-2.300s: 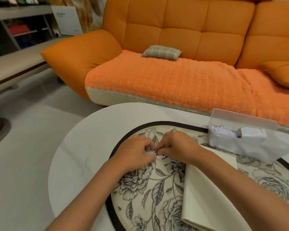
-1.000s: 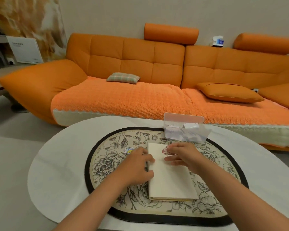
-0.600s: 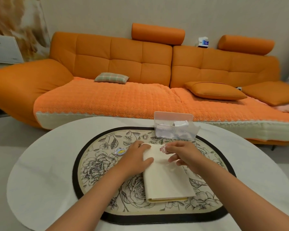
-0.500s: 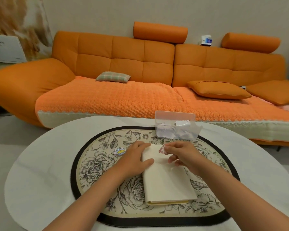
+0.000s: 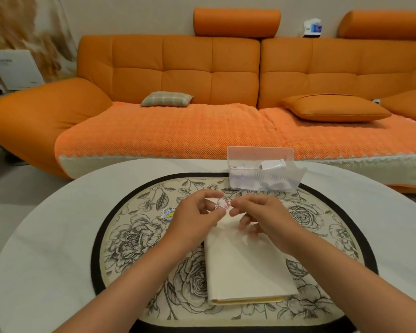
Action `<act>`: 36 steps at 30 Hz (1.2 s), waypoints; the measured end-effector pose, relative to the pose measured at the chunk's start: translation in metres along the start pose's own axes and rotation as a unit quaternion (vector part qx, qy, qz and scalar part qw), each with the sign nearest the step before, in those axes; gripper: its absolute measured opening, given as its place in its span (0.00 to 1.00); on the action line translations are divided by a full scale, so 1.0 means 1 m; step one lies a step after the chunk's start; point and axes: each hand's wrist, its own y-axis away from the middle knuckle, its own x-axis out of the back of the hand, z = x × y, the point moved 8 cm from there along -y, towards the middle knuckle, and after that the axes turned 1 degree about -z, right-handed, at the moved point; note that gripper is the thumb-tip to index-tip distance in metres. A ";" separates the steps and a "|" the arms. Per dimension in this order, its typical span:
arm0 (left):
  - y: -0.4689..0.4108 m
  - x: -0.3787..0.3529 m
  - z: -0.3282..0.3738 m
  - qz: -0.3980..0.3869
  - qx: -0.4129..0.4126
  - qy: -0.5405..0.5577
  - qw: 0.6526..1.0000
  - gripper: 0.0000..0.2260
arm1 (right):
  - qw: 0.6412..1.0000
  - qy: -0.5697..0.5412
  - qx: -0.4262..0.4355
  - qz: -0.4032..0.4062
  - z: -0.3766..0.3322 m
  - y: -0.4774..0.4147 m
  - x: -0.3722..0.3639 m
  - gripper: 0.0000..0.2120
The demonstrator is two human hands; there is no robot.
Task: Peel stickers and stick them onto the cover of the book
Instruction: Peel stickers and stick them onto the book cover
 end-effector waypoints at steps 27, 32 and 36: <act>0.007 -0.006 0.014 0.040 -0.033 -0.004 0.999 0.08 | 0.872 0.356 0.314 0.122 -0.055 0.029 -0.008 0.05; 0.007 0.000 0.019 0.007 -0.050 0.012 0.999 0.06 | 0.986 0.114 0.123 -0.004 -0.034 0.010 -0.004 0.05; 0.006 0.001 0.020 -0.011 -0.060 0.009 0.998 0.06 | 0.991 0.096 0.091 -0.015 -0.027 0.010 -0.005 0.03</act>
